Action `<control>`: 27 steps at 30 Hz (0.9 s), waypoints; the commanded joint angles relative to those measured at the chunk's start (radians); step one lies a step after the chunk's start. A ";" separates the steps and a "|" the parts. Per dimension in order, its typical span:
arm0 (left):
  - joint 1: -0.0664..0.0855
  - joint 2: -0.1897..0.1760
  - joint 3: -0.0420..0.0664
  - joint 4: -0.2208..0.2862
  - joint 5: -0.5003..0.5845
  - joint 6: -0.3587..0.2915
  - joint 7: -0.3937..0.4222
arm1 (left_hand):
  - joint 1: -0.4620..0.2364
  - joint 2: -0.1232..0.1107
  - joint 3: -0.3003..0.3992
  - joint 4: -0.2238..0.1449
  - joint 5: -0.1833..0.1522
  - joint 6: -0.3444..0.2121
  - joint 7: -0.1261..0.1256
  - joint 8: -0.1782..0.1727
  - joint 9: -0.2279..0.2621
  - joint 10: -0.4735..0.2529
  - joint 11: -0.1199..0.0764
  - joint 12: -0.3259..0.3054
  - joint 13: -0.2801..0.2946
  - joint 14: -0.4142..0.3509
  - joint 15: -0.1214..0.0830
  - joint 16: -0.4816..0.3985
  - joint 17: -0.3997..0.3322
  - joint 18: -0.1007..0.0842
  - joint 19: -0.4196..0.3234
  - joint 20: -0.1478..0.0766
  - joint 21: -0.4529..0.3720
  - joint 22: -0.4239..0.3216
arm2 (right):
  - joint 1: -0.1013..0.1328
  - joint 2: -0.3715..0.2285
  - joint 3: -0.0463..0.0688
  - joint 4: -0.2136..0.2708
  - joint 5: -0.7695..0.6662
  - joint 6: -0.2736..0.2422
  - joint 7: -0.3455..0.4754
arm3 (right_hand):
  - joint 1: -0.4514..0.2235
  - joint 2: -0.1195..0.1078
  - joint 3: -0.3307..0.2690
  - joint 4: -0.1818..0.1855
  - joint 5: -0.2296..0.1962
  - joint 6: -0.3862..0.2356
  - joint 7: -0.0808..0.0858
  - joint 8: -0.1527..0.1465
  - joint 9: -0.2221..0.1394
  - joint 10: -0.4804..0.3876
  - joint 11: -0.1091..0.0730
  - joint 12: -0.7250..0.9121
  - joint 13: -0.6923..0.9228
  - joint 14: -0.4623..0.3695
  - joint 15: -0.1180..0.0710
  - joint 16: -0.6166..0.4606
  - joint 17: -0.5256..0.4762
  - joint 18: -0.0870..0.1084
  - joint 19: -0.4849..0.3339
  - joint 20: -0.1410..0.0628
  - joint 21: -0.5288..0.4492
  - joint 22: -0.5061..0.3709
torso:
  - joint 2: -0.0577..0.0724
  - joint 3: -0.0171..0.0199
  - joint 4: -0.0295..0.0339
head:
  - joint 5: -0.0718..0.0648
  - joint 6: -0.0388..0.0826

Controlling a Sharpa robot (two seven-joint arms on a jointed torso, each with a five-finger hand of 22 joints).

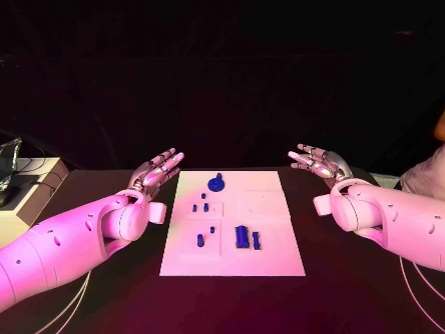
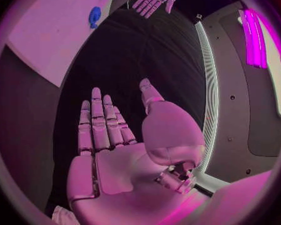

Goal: Assemble the parts on the task board

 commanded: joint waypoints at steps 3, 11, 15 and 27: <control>0.029 -0.003 -0.035 0.065 0.034 -0.107 0.032 | -1.108 -0.006 0.007 -0.014 -0.095 -0.302 -0.038 -0.020 -0.020 -0.349 -0.057 -0.022 -0.020 -0.288 -0.066 -0.020 -0.020 -0.059 -0.290 -0.108 -0.024 -0.072 | -0.018 -0.009 0.020 0.092 0.060 -0.073 0.045 | -0.992 -0.005 -0.047 0.056 -0.101 -0.521 -0.056 -0.024 -0.024 -0.758 -0.046 -0.024 -0.022 -0.910 -0.038 -0.024 -0.043 -0.044 -0.521 -0.040 -0.024 -0.160 | -0.012 0.0039 0.0066 | -0.012 0.049; 0.099 -0.018 -0.138 0.219 0.106 -0.339 0.095 | -1.108 -0.006 0.007 -0.014 -0.095 -0.302 -0.038 -0.020 -0.020 -0.349 -0.057 -0.022 -0.020 -0.288 -0.066 -0.020 -0.020 -0.059 -0.290 -0.108 -0.024 -0.072 | -0.060 -0.035 0.071 0.303 0.180 -0.217 0.128 | -0.992 -0.005 -0.047 0.056 -0.101 -0.521 -0.056 -0.024 -0.024 -0.758 -0.046 -0.024 -0.022 -0.910 -0.038 -0.024 -0.043 -0.044 -0.521 -0.040 -0.024 -0.160 | -0.027 0.0087 0.0137 | -0.027 0.111; 0.123 -0.023 -0.175 0.275 0.132 -0.422 0.117 | -1.108 -0.006 0.007 -0.014 -0.095 -0.302 -0.038 -0.020 -0.020 -0.349 -0.057 -0.022 -0.020 -0.288 -0.066 -0.020 -0.020 -0.059 -0.290 -0.108 -0.024 -0.072 | -0.072 -0.043 0.086 0.365 0.215 -0.259 0.153 | -0.992 -0.005 -0.047 0.056 -0.101 -0.521 -0.056 -0.024 -0.024 -0.758 -0.046 -0.024 -0.022 -0.910 -0.038 -0.024 -0.043 -0.044 -0.521 -0.040 -0.024 -0.160 | -0.028 0.0090 0.0143 | -0.028 0.116; 0.145 -0.027 -0.207 0.322 0.154 -0.494 0.136 | -1.108 -0.006 0.007 -0.014 -0.095 -0.302 -0.038 -0.020 -0.020 -0.349 -0.057 -0.022 -0.020 -0.288 -0.066 -0.020 -0.020 -0.059 -0.290 -0.108 -0.024 -0.072 | -0.078 -0.047 0.094 0.399 0.235 -0.282 0.166 | -0.992 -0.005 -0.047 0.056 -0.101 -0.521 -0.056 -0.024 -0.024 -0.758 -0.046 -0.024 -0.022 -0.910 -0.038 -0.024 -0.043 -0.044 -0.521 -0.040 -0.024 -0.160 | -0.028 0.0090 0.0143 | -0.028 0.116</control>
